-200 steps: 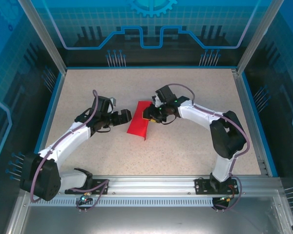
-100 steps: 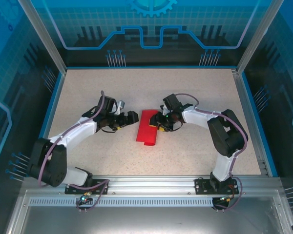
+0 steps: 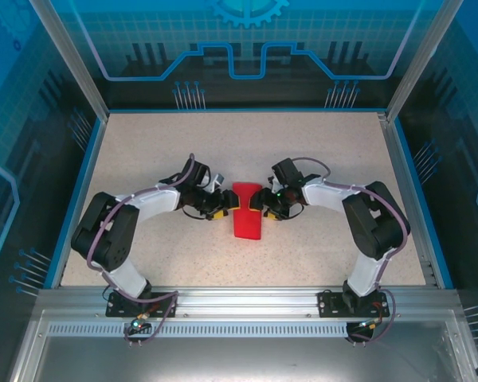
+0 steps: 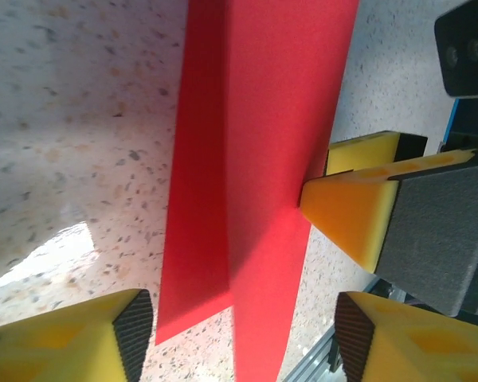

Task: Fold a paper plane with a square sheet of paper (pick it up from the middle)
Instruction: First fold in half a square sheet of paper at the center of the table.

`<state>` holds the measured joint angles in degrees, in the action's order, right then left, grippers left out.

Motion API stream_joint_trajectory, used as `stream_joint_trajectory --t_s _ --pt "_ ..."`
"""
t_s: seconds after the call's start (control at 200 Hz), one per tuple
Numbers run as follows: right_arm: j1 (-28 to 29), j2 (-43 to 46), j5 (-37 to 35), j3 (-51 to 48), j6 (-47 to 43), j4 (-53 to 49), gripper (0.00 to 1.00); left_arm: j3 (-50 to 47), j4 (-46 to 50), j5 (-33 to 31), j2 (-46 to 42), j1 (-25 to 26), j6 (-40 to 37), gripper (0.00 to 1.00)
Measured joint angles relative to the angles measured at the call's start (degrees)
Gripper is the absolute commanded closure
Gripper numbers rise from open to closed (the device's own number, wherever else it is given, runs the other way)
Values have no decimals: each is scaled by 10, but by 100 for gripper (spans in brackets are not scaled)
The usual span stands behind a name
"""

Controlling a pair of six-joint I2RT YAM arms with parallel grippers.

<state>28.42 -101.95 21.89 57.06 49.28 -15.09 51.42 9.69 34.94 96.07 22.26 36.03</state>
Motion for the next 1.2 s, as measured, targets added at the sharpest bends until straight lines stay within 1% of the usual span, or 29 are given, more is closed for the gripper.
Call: stream_joint_trajectory --t_s 0.075,0.135,0.19,0.26,0.405,0.47,0.56,0.655,0.79,0.905,0.945,1.015,1.09,1.125,1.175,1.2 --pt "-7 8 0 -12 3 7 36 7 -6 10 8 3 1 50" --pt "-11 11 0 -17 5 10 35 14 -15 18 16 4 3 56" --pt "-13 12 0 -19 7 13 35 20 -23 26 25 4 7 64" --pt "-13 12 1 -21 9 18 35 30 -29 36 40 4 10 69" --pt "-13 13 0 -26 14 28 34 39 -34 49 54 4 10 85" --pt "-13 18 0 -33 17 33 32 40 -37 51 55 4 11 90" --pt "-13 39 -2 -52 22 47 27 40 -49 59 55 4 12 93" --pt "-13 87 -14 -88 26 65 26 41 -75 82 63 4 16 95" --pt "-15 175 -70 -113 26 59 25 42 -107 107 85 4 20 95" --pt "-15 249 -127 -131 18 64 20 43 -132 127 97 5 32 94" --pt "-15 265 -142 -138 9 66 20 43 -145 136 99 7 40 94" --pt "-14 269 -159 -137 -13 57 22 46 -158 146 101 11 47 93" --pt "-14 250 -177 -119 -27 19 22 55 -156 149 101 16 46 93" --pt "-15 238 -175 -114 -32 12 23 61 -154 149 101 19 45 93" --pt "-16 225 -157 -115 -35 14 20 70 -150 149 101 19 43 93" --pt "-17 219 -148 -117 -35 19 15 73 -146 148 101 20 41 93"
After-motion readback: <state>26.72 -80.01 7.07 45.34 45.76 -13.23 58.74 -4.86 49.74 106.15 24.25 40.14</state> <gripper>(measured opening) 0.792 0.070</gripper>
